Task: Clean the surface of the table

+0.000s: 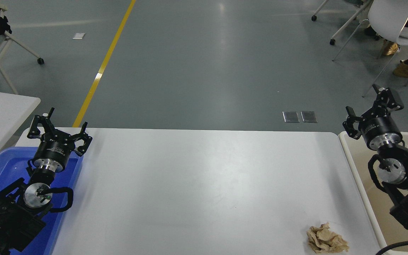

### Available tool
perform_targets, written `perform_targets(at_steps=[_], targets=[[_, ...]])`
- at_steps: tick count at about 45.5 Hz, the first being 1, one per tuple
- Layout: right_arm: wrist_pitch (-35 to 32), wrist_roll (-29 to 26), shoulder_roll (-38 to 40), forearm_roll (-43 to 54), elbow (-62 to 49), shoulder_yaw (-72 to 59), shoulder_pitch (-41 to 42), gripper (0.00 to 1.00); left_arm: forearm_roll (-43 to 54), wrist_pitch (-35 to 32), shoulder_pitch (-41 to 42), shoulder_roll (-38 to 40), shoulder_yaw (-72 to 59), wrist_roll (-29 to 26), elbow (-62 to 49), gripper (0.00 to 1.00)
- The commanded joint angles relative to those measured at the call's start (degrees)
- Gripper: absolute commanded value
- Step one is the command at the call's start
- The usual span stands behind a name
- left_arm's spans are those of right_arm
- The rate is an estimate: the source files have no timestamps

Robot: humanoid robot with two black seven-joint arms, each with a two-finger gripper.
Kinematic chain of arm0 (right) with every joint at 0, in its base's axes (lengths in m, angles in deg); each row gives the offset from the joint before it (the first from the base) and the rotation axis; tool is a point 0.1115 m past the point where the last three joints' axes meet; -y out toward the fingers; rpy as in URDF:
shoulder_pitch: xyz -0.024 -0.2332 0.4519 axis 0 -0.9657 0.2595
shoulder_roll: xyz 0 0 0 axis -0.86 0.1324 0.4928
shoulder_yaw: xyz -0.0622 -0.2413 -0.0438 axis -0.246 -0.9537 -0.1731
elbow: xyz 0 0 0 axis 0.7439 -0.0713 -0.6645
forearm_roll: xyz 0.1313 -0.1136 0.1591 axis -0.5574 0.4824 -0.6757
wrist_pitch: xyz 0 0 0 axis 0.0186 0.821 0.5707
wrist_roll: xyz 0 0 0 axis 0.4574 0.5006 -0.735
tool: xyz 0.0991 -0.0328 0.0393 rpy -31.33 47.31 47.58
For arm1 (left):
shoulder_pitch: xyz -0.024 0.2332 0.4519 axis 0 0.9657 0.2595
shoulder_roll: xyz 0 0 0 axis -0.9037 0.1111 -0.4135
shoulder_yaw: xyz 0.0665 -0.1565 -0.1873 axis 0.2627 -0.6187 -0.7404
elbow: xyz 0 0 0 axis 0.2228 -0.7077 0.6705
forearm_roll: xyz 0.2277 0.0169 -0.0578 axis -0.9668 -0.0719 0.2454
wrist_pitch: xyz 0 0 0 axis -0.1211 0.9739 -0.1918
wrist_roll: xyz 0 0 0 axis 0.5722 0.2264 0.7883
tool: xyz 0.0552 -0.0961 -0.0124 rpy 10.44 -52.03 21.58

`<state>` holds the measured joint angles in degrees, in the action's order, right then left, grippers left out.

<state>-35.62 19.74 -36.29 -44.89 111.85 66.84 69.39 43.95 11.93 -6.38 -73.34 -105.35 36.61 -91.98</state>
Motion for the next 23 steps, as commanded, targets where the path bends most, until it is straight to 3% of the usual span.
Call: perform_targets(at_steps=[1,12,23], targets=[[-0.13,0.0,4.39,-0.86,0.02,-6.0,2.69,0.98,0.0,0.0,0.0,0.0,0.0,0.0,-0.04,1.0],[-5.31,0.0,10.62,0.27,0.55,-17.84,8.04,0.98,0.0,0.0,0.0,0.0,0.0,0.0,0.05,1.0],[-10.32,0.0,17.04,0.63,0.81,-59.05,22.45,0.98,0.0,0.0,0.0,0.0,0.0,0.0,-0.04,1.0]])
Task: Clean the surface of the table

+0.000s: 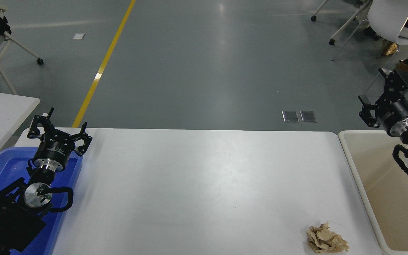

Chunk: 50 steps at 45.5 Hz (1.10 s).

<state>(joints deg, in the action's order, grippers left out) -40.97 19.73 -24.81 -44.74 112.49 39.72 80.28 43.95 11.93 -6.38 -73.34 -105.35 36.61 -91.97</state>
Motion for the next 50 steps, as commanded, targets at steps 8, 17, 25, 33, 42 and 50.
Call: perform_targets(at_steps=[8,17,25,33,42,50], targets=[[-9.1,0.27,5.82,4.51,-0.44,-49.27,18.77,0.98,0.0,0.0,0.0,0.0,0.0,0.0,-0.05,1.0],[-9.46,3.7,6.44,19.0,0.0,-51.13,20.27,0.98,0.0,0.0,0.0,0.0,0.0,0.0,0.04,1.0],[-9.46,5.63,6.52,30.96,2.19,-51.65,22.2,0.98,0.0,0.0,0.0,0.0,0.0,0.0,-0.05,1.0],[-9.46,12.13,8.45,41.6,10.44,-58.41,27.3,0.98,0.0,0.0,0.0,0.0,0.0,0.0,-0.05,1.0],[-9.46,14.16,9.51,48.79,21.77,-64.21,30.64,0.98,0.0,0.0,0.0,0.0,0.0,0.0,0.04,1.0],[-9.37,14.16,8.72,54.96,24.61,-66.51,30.29,0.98,0.0,0.0,0.0,0.0,0.0,0.0,-0.05,1.0]])
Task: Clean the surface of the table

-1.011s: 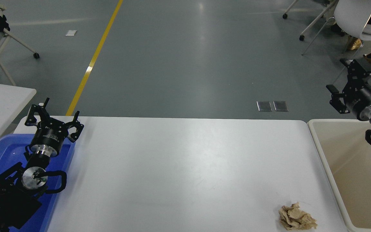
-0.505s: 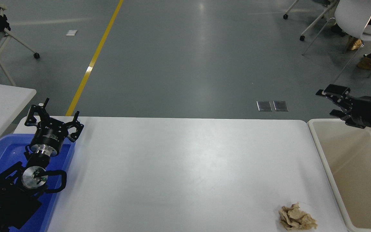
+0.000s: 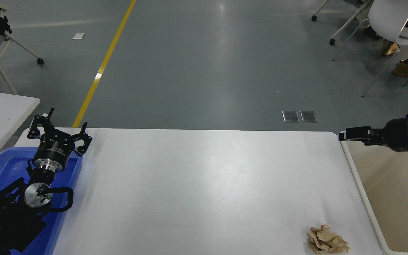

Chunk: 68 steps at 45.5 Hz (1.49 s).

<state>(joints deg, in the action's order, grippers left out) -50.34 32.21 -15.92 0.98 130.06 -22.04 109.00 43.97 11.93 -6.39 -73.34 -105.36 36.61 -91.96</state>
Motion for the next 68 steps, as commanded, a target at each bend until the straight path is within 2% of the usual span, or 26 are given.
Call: perform_targets(at_steps=[1,13,38,68], targets=[[0.0,1.68,-0.25,9.6,7.04,-4.84,1.4,0.98,-0.02,0.0,0.01,0.0,0.0,0.0,-0.06,1.0],[0.18,1.68,-2.71,16.01,7.3,-6.86,-2.99,0.98,-0.02,0.0,0.01,0.0,0.0,0.0,0.03,1.0],[0.18,1.59,-9.83,16.1,9.06,-6.33,-6.16,0.98,-0.02,0.0,0.01,0.0,0.0,0.0,0.03,1.0],[2.64,1.42,-10.18,16.19,6.69,-6.16,-13.37,0.98,-0.02,0.0,0.01,0.0,0.0,0.0,0.03,1.0]])
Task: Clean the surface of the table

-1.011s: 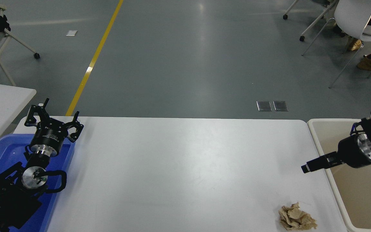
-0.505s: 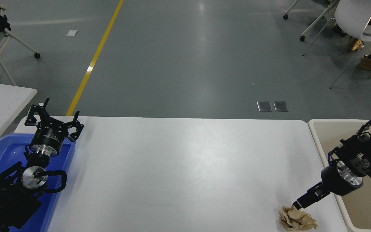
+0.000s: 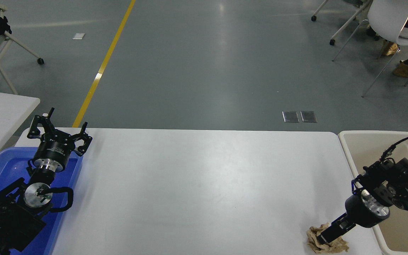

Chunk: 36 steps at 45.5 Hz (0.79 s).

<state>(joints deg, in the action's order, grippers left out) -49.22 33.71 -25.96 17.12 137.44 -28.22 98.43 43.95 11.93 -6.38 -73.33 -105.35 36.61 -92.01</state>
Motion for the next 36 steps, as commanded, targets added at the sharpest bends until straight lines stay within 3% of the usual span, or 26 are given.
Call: perform_targets(at_steps=[1,36], targets=[[1.95,-0.09,-0.14,0.05,-0.87,0.11,-3.14,0.98,0.0,0.0,0.0,0.0,0.0,0.0,0.07,1.0],[7.76,-0.09,-1.99,-3.64,-7.38,1.78,-6.66,0.96,0.0,0.0,0.0,0.0,0.0,0.0,-0.02,1.0]])
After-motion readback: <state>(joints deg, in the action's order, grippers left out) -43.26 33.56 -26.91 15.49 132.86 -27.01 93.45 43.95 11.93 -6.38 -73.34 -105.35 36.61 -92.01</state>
